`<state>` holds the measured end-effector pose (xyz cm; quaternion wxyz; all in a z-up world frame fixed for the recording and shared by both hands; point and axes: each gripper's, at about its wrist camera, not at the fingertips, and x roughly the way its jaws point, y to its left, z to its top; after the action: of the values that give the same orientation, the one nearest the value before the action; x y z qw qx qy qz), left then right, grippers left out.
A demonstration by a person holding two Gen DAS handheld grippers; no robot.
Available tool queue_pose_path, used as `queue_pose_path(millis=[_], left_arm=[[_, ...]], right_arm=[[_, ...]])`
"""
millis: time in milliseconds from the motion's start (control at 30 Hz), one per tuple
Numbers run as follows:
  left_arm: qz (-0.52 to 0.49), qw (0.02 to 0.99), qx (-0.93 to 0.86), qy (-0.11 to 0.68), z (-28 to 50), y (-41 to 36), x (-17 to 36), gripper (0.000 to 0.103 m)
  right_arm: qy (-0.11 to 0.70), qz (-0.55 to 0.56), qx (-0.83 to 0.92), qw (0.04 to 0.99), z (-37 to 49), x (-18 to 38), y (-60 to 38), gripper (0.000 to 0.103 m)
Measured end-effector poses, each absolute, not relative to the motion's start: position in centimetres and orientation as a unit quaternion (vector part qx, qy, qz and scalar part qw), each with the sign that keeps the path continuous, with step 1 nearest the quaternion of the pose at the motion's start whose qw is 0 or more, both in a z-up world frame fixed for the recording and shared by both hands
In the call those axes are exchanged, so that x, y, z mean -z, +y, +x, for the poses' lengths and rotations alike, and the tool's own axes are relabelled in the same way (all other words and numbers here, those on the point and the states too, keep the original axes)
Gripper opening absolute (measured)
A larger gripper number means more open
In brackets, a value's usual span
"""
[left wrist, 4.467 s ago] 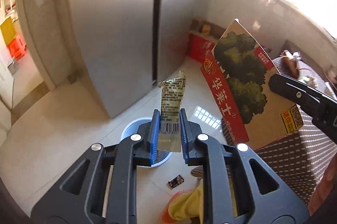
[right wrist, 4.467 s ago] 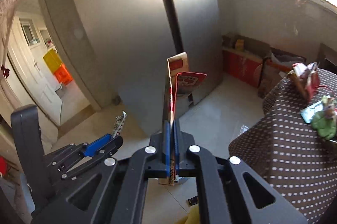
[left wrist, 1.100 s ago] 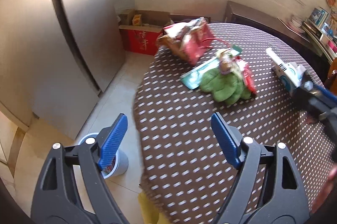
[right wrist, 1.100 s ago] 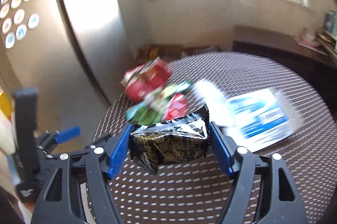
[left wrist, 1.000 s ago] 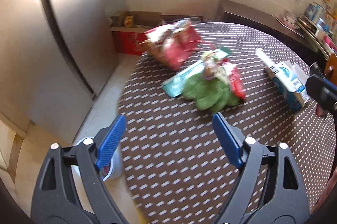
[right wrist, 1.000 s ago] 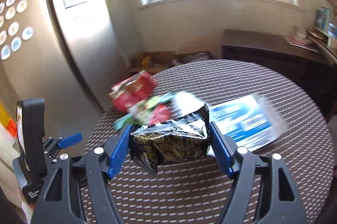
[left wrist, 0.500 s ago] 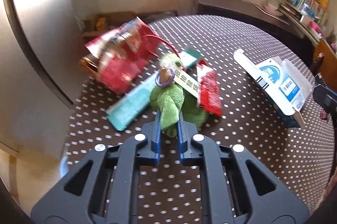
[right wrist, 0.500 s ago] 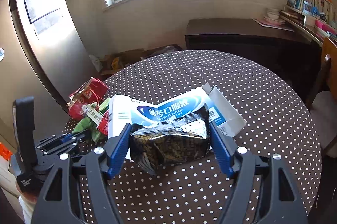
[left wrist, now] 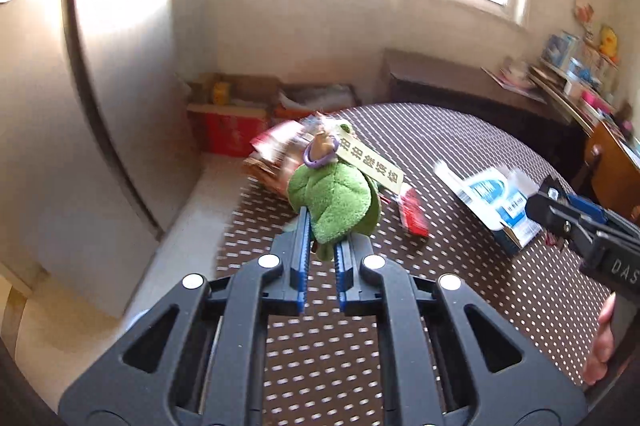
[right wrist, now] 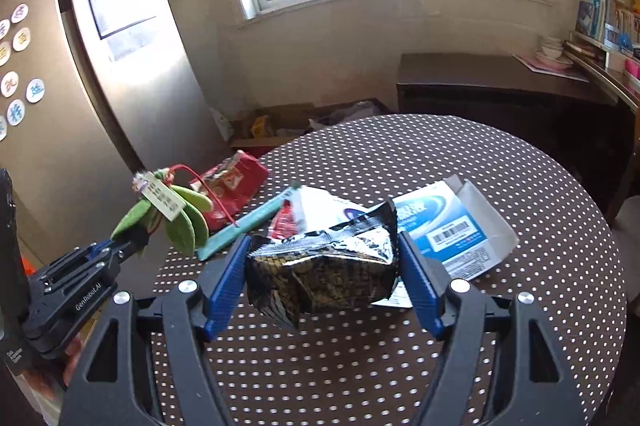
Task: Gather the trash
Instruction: 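Carry the plush toy and snack bag over the bucket and open both grippers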
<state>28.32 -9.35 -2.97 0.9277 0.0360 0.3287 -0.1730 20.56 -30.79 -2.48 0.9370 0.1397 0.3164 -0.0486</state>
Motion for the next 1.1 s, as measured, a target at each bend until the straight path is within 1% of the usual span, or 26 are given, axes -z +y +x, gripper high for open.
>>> queue_pose_path(millis=[267, 633, 867, 1100], left_arm=[[0.024, 0.94, 0.135, 0.311, 26.3, -4.2, 2.1, 0.011], [-0.016, 0.947, 0.044, 0.317, 23.7, 6.3, 2.7, 0.011], [-0.025, 0.941, -0.018, 0.338, 22.4, 12.8, 4.6, 0.011], [-0.044, 0.929, -0.055, 0.363, 22.3, 17.3, 7.6, 0.011]], right_arm=[[0.304, 0.112, -0.012, 0.946, 20.4, 0.8, -24.9, 0.071], [0.303, 0.084, -0.102, 0.944, 21.6, -0.1, -14.4, 0.071], [0.324, 0.064, -0.162, 0.93, 22.8, 1.1, -7.2, 0.071], [0.369, 0.038, -0.209, 0.905, 24.9, 4.4, -0.5, 0.071]])
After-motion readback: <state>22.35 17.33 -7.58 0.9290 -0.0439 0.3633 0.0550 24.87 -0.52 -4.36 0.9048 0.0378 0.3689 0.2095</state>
